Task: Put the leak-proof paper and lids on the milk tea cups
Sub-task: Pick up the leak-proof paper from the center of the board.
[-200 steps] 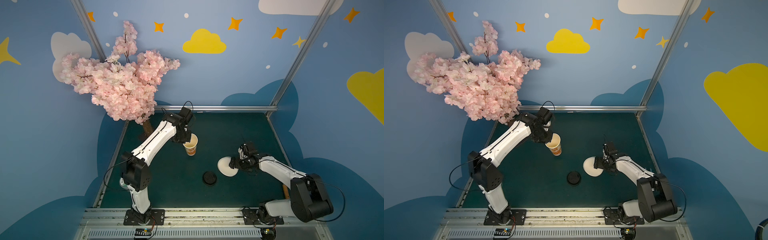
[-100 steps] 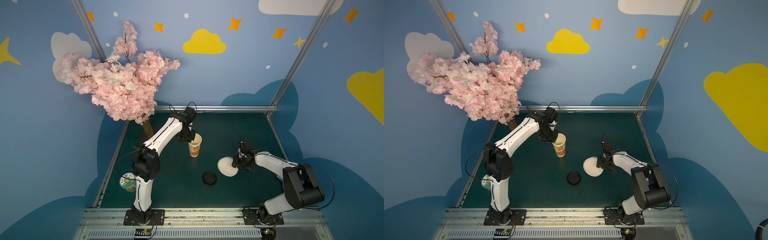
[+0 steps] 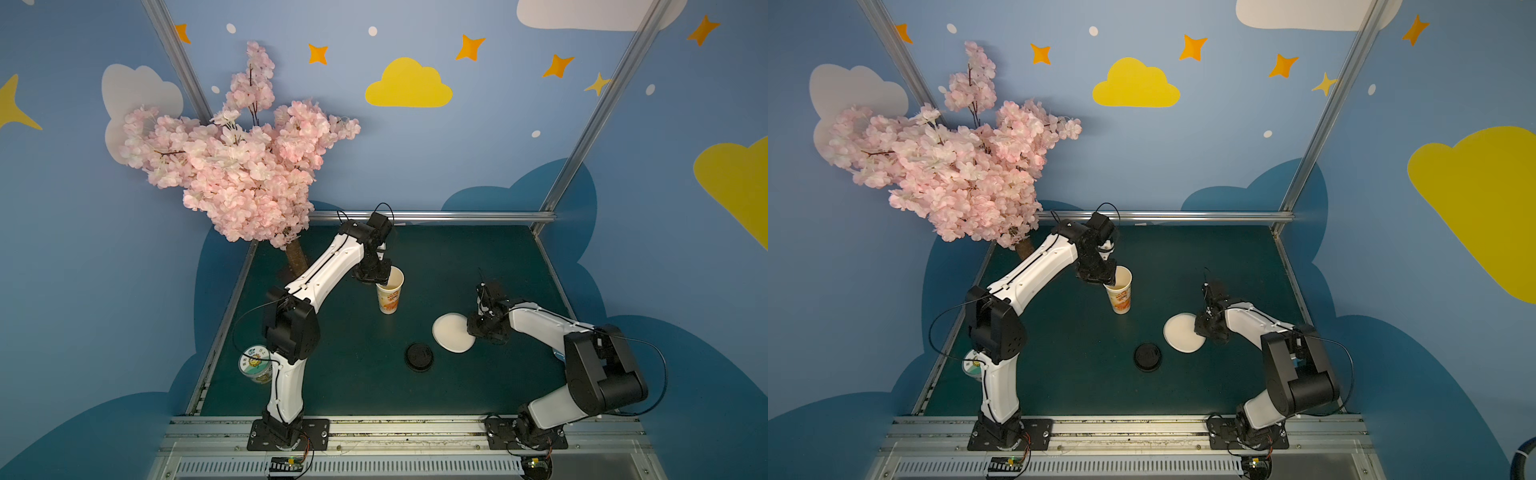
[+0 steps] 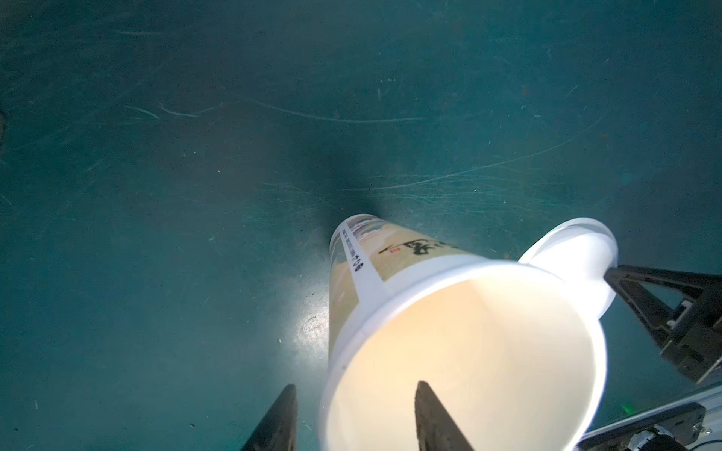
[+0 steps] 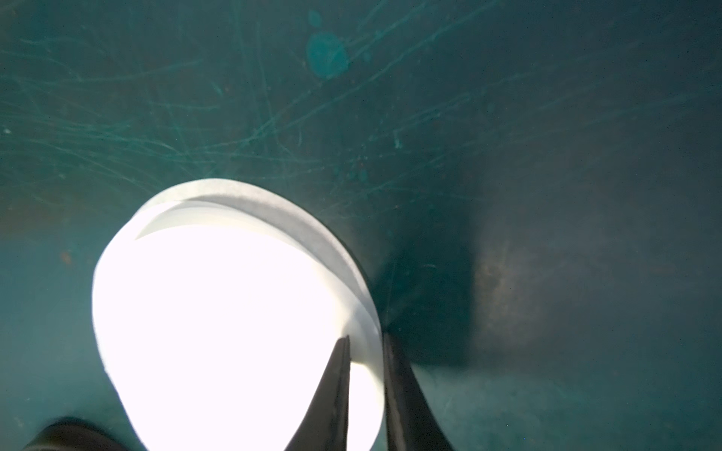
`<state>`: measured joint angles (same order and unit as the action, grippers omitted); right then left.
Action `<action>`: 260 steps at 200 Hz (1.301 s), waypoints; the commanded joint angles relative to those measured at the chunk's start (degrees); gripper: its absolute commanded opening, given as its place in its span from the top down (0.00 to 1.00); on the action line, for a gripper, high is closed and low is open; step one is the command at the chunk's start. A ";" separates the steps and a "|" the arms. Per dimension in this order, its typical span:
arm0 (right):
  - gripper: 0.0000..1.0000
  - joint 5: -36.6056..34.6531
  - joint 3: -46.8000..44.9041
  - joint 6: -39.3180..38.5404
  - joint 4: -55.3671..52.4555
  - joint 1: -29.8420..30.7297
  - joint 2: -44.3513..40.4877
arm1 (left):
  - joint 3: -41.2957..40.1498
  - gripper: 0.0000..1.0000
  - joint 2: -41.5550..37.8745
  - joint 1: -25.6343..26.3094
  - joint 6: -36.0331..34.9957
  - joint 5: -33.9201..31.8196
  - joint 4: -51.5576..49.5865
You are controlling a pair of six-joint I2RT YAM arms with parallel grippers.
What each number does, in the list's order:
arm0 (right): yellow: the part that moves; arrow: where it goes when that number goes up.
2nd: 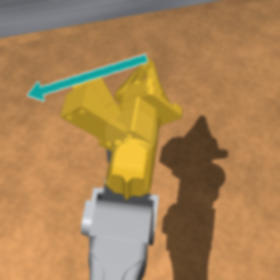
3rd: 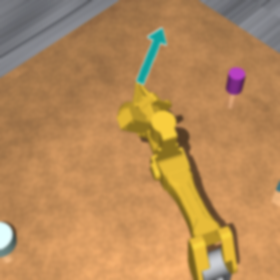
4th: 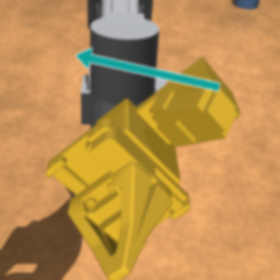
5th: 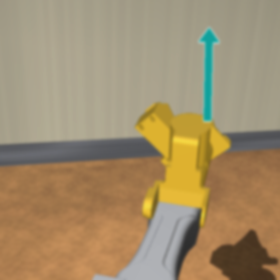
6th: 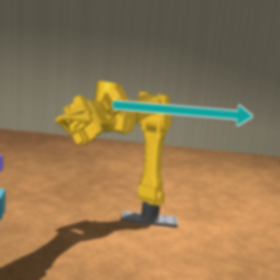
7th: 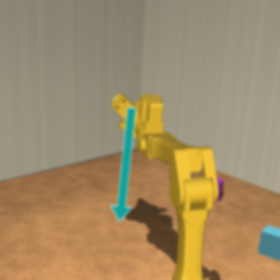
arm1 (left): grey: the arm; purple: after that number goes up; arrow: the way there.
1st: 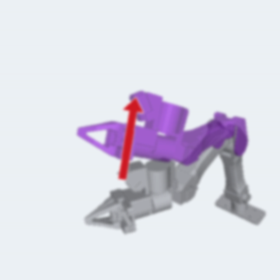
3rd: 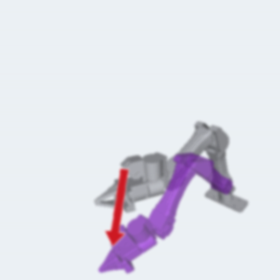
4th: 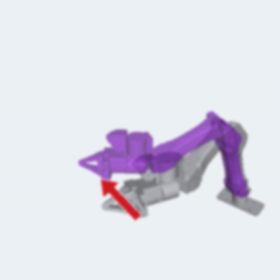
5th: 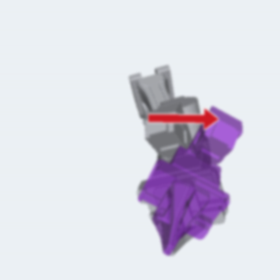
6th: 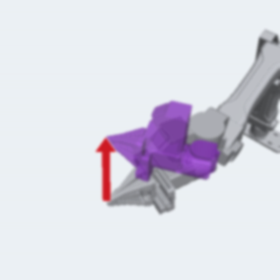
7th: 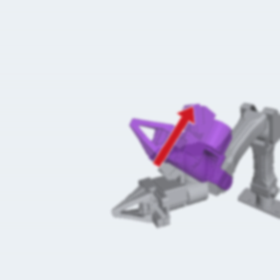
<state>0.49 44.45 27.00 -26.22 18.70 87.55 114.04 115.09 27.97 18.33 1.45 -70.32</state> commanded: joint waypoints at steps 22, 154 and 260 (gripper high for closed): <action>0.91 -0.49 -0.05 -0.31 -3.00 0.55 -2.62 | 5.27 0.50 -3.03 -0.43 -1.65 -0.74 -3.31; 1.00 13.49 -2.82 -10.50 5.72 1.26 -20.03 | -20.84 0.49 -28.15 -5.75 -1.04 18.28 19.96; 1.00 24.40 1.29 -7.06 15.78 2.40 -34.89 | -68.98 0.21 -55.11 -6.90 11.55 40.20 85.48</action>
<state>19.57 42.83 18.22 -13.89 20.82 53.95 47.37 57.84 20.84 26.06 34.85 1.58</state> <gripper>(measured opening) 0.039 0.791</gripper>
